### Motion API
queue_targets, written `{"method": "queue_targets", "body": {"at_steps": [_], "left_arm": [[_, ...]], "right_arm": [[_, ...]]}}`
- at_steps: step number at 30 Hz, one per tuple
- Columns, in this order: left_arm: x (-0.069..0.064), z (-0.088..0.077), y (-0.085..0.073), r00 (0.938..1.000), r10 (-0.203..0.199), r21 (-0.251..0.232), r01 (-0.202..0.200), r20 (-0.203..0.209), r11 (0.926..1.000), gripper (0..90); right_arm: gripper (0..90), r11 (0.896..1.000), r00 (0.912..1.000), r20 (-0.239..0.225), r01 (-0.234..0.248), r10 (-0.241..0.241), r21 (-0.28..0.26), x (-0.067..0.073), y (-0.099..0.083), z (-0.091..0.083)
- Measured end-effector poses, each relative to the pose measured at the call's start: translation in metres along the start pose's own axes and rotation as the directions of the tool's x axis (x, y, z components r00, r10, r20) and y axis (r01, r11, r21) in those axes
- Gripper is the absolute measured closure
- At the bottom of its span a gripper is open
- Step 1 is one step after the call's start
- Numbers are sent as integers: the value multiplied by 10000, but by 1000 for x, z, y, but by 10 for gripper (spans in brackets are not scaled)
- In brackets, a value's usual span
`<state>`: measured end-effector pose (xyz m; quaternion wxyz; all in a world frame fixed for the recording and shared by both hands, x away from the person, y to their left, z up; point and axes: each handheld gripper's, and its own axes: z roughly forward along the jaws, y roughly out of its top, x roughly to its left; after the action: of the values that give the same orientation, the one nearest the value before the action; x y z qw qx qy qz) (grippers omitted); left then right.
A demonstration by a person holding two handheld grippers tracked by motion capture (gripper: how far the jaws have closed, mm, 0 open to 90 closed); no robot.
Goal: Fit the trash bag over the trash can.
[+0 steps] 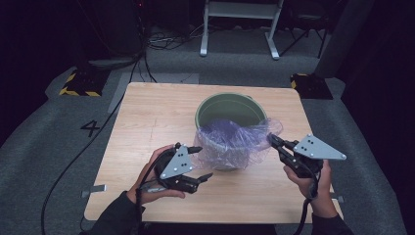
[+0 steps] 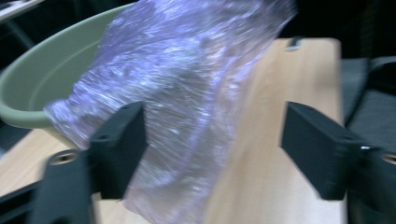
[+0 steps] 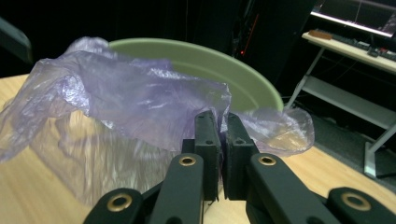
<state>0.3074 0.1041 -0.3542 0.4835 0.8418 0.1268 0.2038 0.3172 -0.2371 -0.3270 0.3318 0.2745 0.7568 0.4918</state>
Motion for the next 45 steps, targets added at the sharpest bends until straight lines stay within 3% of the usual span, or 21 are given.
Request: {"method": "queue_targets", "body": {"at_steps": [2,3,7,11,14,17,21,25,32,34,37,40,42,43,45], "left_arm": [[2,6,2,9999,-109,72,110,-97,9999,256],[2,9,3,9999,-159,-43,159,60,9999,238],[-3,15,10,9996,47,-145,-43,281,9999,180],[-3,22,15,9999,96,19,-96,37,10000,201],[-1,26,16,9980,233,377,-211,-583,9991,343],[4,23,15,9947,302,357,-268,-986,9990,532],[12,15,12,9951,46,-140,-60,-986,9999,713],[19,11,11,9963,103,-400,-137,-848,9991,876],[37,-3,7,9967,-435,-1028,362,-692,9940,899],[39,-4,7,9979,-619,-1098,595,-193,9922,869],[33,-5,10,9980,-625,-1296,627,61,9896,525],[21,0,15,9994,-288,-946,303,170,9951,308],[15,7,18,9998,-124,-702,136,164,9974,267],[14,11,19,9999,-59,-661,67,120,9978,239],[13,18,22,9998,-178,-588,181,55,9981,238]], "right_arm": [[865,9998,9999,36,-161,161,-111,-2,5,2],[866,9998,9998,78,-172,173,-138,-3,8,4],[883,9999,9996,254,-144,145,-72,-5,21,11],[888,9999,9997,216,-105,106,-38,-4,26,14],[887,10000,9998,161,-80,81,-17,-3,28,16],[885,9999,9998,106,-146,146,24,-4,27,19],[880,9998,9997,31,-222,222,18,-7,25,20],[877,9996,9997,11,-262,262,57,-9,22,20],[869,9980,9985,-4,-548,548,313,-22,14,24],[870,9977,9985,36,-554,553,397,-24,12,25],[870,9977,9986,87,-528,525,436,-25,13,27],[870,9978,9986,58,-534,532,392,-25,16,28],[869,9964,9960,-352,-813,821,239,-26,19,28],[869,9941,9907,-829,-1085,1080,-10,-25,24,25],[868,9949,9906,-939,-1007,998,-55,-23,27,23]]}}
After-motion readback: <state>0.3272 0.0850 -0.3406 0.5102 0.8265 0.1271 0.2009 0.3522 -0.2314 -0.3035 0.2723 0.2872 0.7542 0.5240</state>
